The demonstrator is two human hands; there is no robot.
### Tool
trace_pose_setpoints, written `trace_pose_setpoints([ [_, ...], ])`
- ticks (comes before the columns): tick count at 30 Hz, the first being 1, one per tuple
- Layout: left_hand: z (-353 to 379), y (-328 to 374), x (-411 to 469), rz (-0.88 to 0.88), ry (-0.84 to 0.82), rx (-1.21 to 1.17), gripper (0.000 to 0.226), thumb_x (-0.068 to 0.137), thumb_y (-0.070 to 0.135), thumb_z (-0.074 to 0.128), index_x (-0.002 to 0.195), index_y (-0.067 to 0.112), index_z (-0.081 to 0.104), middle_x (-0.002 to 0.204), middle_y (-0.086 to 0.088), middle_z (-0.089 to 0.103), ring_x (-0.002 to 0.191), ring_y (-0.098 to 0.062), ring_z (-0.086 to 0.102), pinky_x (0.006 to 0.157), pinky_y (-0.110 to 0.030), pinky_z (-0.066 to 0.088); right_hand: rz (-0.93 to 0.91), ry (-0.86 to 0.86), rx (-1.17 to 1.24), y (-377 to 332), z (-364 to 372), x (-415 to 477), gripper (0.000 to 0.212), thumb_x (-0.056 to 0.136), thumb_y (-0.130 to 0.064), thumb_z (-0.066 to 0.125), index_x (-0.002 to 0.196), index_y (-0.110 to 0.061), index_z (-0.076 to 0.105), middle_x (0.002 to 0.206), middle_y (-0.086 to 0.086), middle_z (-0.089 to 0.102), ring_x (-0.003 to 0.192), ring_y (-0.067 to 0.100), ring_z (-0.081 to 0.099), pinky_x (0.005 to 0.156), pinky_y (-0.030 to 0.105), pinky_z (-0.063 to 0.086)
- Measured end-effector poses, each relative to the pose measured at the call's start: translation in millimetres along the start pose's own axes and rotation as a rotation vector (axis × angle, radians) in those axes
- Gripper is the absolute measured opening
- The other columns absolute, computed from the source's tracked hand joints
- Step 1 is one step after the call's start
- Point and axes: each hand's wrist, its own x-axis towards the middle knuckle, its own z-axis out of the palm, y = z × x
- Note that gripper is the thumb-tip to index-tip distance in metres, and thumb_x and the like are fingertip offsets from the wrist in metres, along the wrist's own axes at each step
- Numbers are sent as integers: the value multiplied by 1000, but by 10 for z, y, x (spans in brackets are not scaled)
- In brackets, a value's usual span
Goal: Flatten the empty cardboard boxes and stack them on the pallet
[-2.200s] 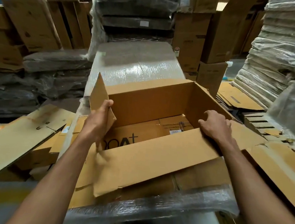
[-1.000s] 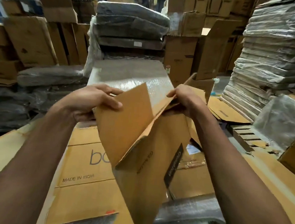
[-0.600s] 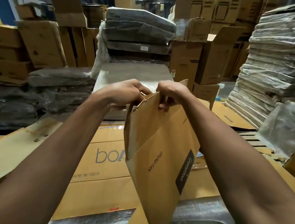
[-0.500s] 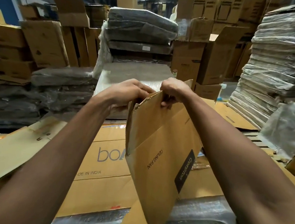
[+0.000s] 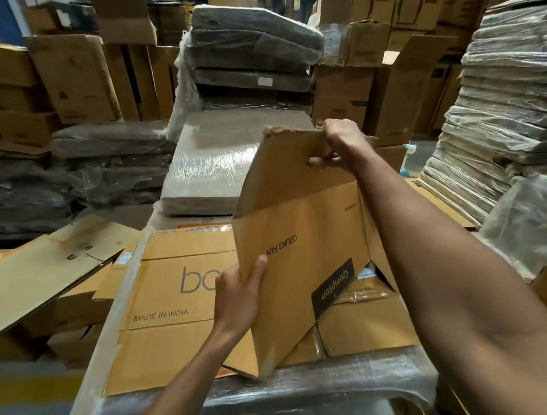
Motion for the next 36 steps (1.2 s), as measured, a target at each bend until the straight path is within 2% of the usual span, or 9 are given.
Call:
trace_pose_setpoints([
  [6,26,483,523,74,130,-38,24,93,39,68,79,20,73,86,0,77,86,-23,74,80,-50,60,101,162,176,1111,28,-177,31,98,-46,53,110,-20,65,101,8,70,92,31,72,77,43,60],
  [10,-35,861,839,18,103,-196,18,90,31,72,82,15,69,96,-10,76,89,-27,74,83,-54,61,344,359,223,2315,139,-596,48,99,-33,60,142,-14,48,136,7,58,117,30,56,101,45,46],
  [15,-90,1115,1034,-22,70,-305,12,99,16,64,87,12,62,92,-9,72,74,-20,69,60,-32,63,695,126,828,3189,387,-974,87,84,-60,71,152,-13,42,149,13,50,136,44,46,105,57,45],
  [17,-135,1142,1092,-44,73,-358,10,99,15,63,90,11,62,96,-11,72,78,-22,70,56,-30,62,671,57,1080,3257,407,-1051,96,80,-66,72,154,-14,40,152,17,47,139,45,43,112,62,36],
  [20,-256,1094,1173,-81,53,-391,7,98,15,63,95,8,64,99,-13,72,82,-25,70,63,-35,64,470,56,1319,3259,305,-1065,74,90,-63,63,145,-15,53,138,18,63,130,38,56,114,56,38],
  [25,-508,799,1318,-187,1,-470,15,99,16,60,106,4,64,106,-16,74,91,-30,72,78,-43,63,409,28,1389,3379,112,-1020,87,82,-58,79,150,-15,47,143,14,59,131,28,55,121,47,27],
  [30,-768,266,1434,-334,-29,-480,27,102,22,56,121,4,63,102,-13,76,79,-24,75,62,-38,62,532,175,1268,3518,110,-1052,111,49,-47,101,143,-11,55,132,14,68,125,32,62,116,52,37],
  [33,-869,-246,1363,-473,-9,-484,37,107,34,45,133,12,60,99,-10,78,95,-26,72,75,-43,58,598,322,1222,3513,210,-1179,72,75,-37,86,139,-14,60,124,16,71,115,34,67,93,48,57],
  [36,-953,-760,1077,-589,-83,-647,47,107,44,39,136,14,60,115,-13,74,102,-29,72,84,-47,61,676,470,1050,3649,300,-1249,61,85,-22,80,139,-9,56,127,18,68,113,34,66,79,43,62],
])
